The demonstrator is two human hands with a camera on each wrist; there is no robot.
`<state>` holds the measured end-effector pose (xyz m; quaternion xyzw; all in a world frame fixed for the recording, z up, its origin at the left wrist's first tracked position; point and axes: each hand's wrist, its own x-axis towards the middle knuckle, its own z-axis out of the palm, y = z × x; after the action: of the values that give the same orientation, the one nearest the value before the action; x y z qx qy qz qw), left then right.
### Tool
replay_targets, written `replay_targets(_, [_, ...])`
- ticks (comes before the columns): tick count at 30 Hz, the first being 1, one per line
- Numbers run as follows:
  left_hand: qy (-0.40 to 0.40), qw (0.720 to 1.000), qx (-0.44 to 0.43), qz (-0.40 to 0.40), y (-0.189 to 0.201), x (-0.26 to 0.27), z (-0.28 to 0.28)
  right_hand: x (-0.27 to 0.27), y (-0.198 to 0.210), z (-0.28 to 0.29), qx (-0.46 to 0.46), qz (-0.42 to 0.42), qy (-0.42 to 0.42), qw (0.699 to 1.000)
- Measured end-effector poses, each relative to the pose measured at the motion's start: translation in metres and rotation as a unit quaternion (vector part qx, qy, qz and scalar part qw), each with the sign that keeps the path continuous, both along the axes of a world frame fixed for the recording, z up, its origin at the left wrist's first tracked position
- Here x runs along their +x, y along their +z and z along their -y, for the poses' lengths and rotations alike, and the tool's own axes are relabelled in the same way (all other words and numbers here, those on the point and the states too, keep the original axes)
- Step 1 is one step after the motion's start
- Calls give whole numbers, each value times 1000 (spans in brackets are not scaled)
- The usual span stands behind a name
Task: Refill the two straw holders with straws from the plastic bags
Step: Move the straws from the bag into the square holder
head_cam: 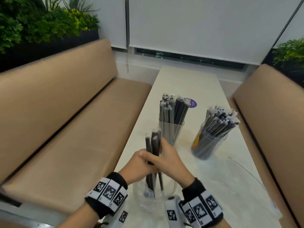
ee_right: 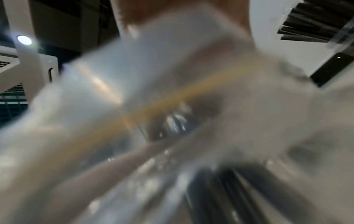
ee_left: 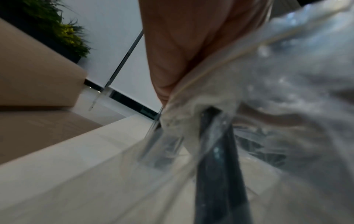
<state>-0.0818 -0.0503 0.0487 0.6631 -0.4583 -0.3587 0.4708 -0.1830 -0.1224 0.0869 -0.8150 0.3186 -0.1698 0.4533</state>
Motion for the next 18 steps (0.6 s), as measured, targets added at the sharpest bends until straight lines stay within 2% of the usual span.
replay_targets(3, [-1,1000,1,6,0,-6,5,-2,-7,9,-6,42,-48,998])
replay_targets(5, [-27,999,23,-4,-4,-5,4,-8,-1,19,31,99,-79,991])
replay_targets(7, [-17,998,49,-38,-11,-2,4,-15,17,33,77,169,-99,978])
replay_targets(10, [59,991,79,-85,-24,3,5,-24,67,61,97,290,-135,943])
replay_targets(14, [116,957,120,-236,-39,7,1,-22,137,97,-10,436,-184,881])
replay_targets(18, [152,951,148,-223,-55,16,-22,6,159,118,-107,494,-200,839])
